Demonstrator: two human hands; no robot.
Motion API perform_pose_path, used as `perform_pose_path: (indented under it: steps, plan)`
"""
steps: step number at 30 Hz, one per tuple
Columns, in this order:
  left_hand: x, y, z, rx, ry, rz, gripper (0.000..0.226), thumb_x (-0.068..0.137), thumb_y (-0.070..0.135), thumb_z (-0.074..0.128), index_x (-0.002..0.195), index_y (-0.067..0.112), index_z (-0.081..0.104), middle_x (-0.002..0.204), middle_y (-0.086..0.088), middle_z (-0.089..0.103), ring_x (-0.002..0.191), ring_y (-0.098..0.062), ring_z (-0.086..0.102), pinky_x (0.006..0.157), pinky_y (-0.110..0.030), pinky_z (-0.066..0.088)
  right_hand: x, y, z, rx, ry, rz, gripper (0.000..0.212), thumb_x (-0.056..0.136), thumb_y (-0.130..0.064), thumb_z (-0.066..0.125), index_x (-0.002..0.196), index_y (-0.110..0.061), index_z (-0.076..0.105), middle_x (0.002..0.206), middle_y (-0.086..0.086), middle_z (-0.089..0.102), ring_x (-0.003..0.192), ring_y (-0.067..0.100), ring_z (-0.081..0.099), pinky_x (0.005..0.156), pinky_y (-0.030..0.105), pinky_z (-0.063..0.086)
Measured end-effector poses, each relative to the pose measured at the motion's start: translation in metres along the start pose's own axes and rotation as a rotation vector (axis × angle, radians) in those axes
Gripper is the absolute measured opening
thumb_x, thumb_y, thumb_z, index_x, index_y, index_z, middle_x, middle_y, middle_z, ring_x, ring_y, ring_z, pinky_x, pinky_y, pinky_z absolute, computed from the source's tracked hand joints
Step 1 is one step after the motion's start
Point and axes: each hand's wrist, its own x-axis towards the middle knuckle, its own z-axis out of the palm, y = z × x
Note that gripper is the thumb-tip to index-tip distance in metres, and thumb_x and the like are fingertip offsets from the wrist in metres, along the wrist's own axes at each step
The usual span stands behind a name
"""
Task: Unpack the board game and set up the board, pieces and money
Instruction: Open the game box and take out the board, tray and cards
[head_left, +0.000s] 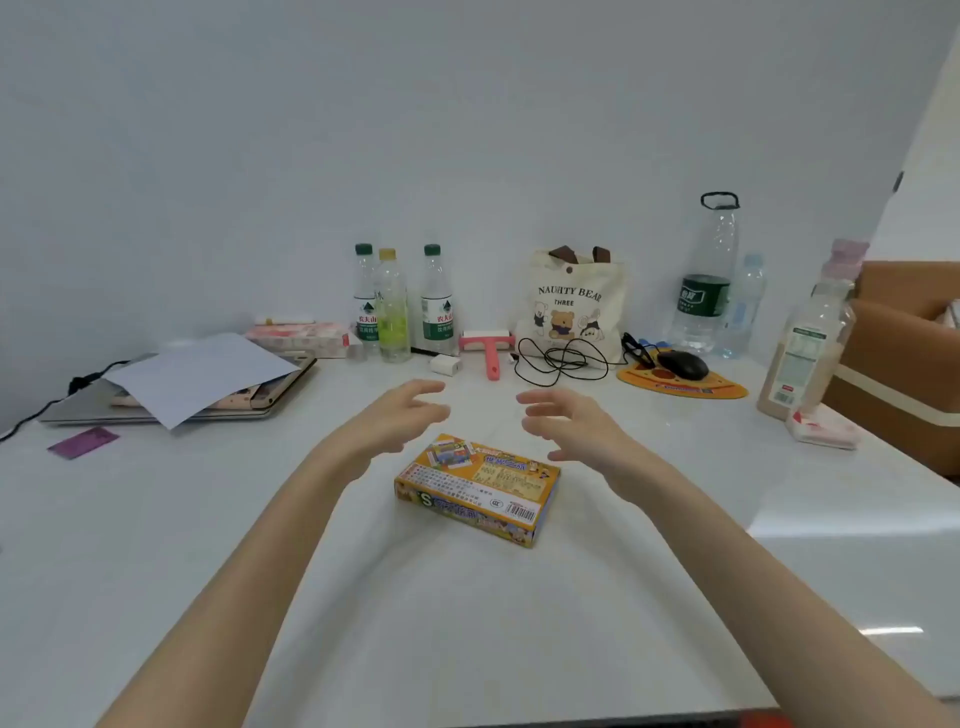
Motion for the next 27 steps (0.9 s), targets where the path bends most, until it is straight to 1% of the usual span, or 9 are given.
perform_pose_path:
  steps: [2,4,7,10,12,16,20,25,27]
  plan:
    - [-0.001,-0.008,0.005,0.074,-0.030,-0.020,0.049,0.098,0.032,0.050,0.145,0.029,0.036,0.150,-0.003,0.037,0.129,-0.020,0.040,0.098,-0.033,0.035,-0.001,0.008,0.006,-0.154,-0.023,0.025,0.040,0.091,-0.026,0.063,0.129,-0.029,0.051,0.131,0.000,0.049,0.113,0.016,0.052,0.091,0.031,0.044]
    - [-0.001,-0.021,0.014,0.115,-0.056,-0.044,0.052,0.098,0.031,0.050,0.147,0.025,0.033,0.154,-0.002,0.030,0.139,-0.019,0.031,0.095,-0.029,0.032,-0.004,0.024,0.014,-0.322,-0.107,0.083,0.054,0.085,-0.033,0.068,0.134,-0.034,0.045,0.136,0.002,0.044,0.126,0.021,0.039,0.100,0.036,0.038]
    - [0.005,-0.035,0.024,0.118,-0.061,-0.068,0.055,0.098,0.030,0.051,0.149,0.022,0.030,0.155,-0.002,0.027,0.139,-0.019,0.031,0.093,-0.025,0.030,-0.003,0.046,0.026,-0.558,-0.206,0.108,0.083,0.077,-0.040,0.074,0.145,-0.036,0.025,0.135,0.005,0.038,0.130,0.025,0.022,0.101,0.038,0.032]
    - [0.015,-0.045,0.032,0.129,-0.063,-0.096,0.055,0.098,0.028,0.050,0.149,0.020,0.030,0.154,-0.004,0.030,0.139,-0.020,0.031,0.093,-0.023,0.030,0.004,0.064,0.039,-0.700,-0.145,0.071,0.109,0.062,-0.051,0.079,0.147,-0.037,0.012,0.143,0.008,0.029,0.136,0.031,0.011,0.111,0.044,0.026]
    - [0.023,-0.049,0.038,0.135,-0.066,-0.114,0.055,0.098,0.025,0.051,0.149,0.018,0.030,0.152,-0.005,0.033,0.137,-0.020,0.034,0.095,-0.024,0.032,0.009,0.068,0.043,-0.689,-0.077,0.053,0.107,0.064,-0.051,0.080,0.147,-0.035,0.014,0.141,0.010,0.028,0.135,0.033,0.012,0.109,0.043,0.024]
    - [0.039,-0.054,0.043,0.097,-0.033,-0.124,0.056,0.097,0.023,0.052,0.148,0.018,0.030,0.150,-0.005,0.036,0.133,-0.020,0.039,0.092,-0.023,0.034,0.021,0.070,0.040,-0.655,-0.007,0.037,0.098,0.063,-0.048,0.083,0.140,-0.031,0.024,0.130,0.006,0.030,0.119,0.026,0.025,0.098,0.035,0.032]
    - [0.059,-0.056,0.046,0.026,0.039,-0.150,0.060,0.095,0.022,0.054,0.149,0.021,0.028,0.147,-0.007,0.039,0.126,-0.021,0.044,0.089,-0.025,0.036,0.037,0.074,0.035,-0.592,0.037,0.010,0.094,0.058,-0.043,0.087,0.133,-0.029,0.031,0.123,0.001,0.030,0.108,0.018,0.024,0.087,0.028,0.030]
    - [0.076,-0.058,0.043,-0.153,0.178,-0.138,0.054,0.099,0.028,0.049,0.148,0.017,0.030,0.138,-0.010,0.047,0.101,-0.018,0.048,0.081,-0.027,0.036,0.052,0.082,0.026,-0.511,0.105,-0.146,0.089,0.050,-0.041,0.091,0.122,-0.033,0.038,0.127,-0.005,0.030,0.115,0.016,0.022,0.098,0.028,0.032]
    - [0.081,-0.060,0.042,-0.266,0.221,-0.135,0.046,0.101,0.029,0.044,0.145,0.017,0.035,0.129,-0.006,0.054,0.091,-0.015,0.055,0.073,-0.025,0.041,0.056,0.080,0.023,-0.462,0.119,-0.228,0.091,0.047,-0.038,0.092,0.121,-0.035,0.040,0.129,-0.008,0.032,0.119,0.014,0.022,0.102,0.029,0.033]
